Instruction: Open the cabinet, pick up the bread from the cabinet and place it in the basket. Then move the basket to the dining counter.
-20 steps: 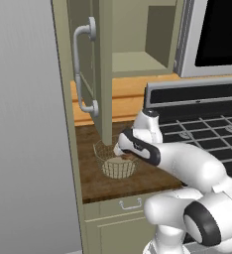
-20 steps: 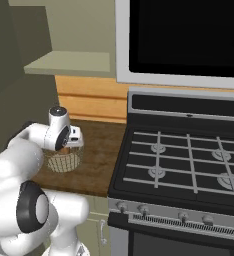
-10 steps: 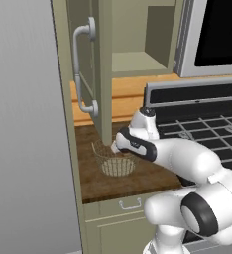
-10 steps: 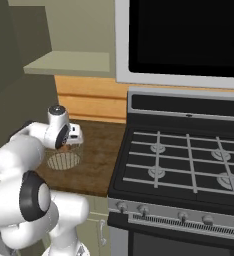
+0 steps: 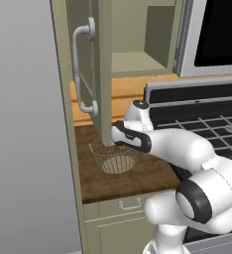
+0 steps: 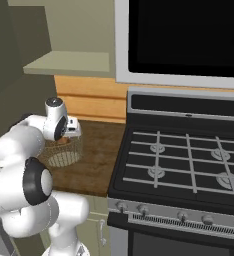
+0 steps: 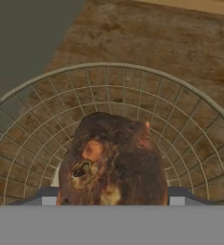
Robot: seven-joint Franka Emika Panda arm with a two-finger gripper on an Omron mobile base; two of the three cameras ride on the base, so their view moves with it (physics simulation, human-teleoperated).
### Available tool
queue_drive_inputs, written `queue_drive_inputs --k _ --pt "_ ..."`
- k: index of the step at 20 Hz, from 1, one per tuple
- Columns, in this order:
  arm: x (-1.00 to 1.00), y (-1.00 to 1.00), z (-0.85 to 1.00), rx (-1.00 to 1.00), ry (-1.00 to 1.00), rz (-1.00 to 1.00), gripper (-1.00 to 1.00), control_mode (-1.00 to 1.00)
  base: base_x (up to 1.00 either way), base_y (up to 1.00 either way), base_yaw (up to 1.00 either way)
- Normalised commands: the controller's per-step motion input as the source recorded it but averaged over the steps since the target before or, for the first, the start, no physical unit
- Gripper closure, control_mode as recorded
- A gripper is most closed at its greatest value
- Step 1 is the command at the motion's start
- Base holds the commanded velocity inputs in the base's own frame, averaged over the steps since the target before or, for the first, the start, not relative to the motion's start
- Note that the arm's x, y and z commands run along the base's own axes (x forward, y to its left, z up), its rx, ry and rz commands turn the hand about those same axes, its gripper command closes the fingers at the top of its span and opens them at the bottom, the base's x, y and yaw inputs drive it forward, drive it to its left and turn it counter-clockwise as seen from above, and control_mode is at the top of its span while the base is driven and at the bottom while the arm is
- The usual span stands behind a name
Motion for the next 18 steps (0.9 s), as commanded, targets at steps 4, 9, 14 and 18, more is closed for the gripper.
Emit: queue_drive_inputs --k 4,9,14,18 --pt "0.0 0.0 -0.34 0.0 0.05 0.0 1.0 -1.0 0.0 0.0 0.0" --pt "0.02 0.13 -0.68 -0.03 0.03 0.0 -1.0 -1.0 0.0 0.0 0.0" --pt "0.06 0.28 -0.51 0.0 0.0 0.0 -1.0 -1.0 0.0 0.0 0.0" --pt "-0.02 0.08 -0.26 0.0 0.0 0.0 -1.0 -1.0 0.0 0.0 0.0"
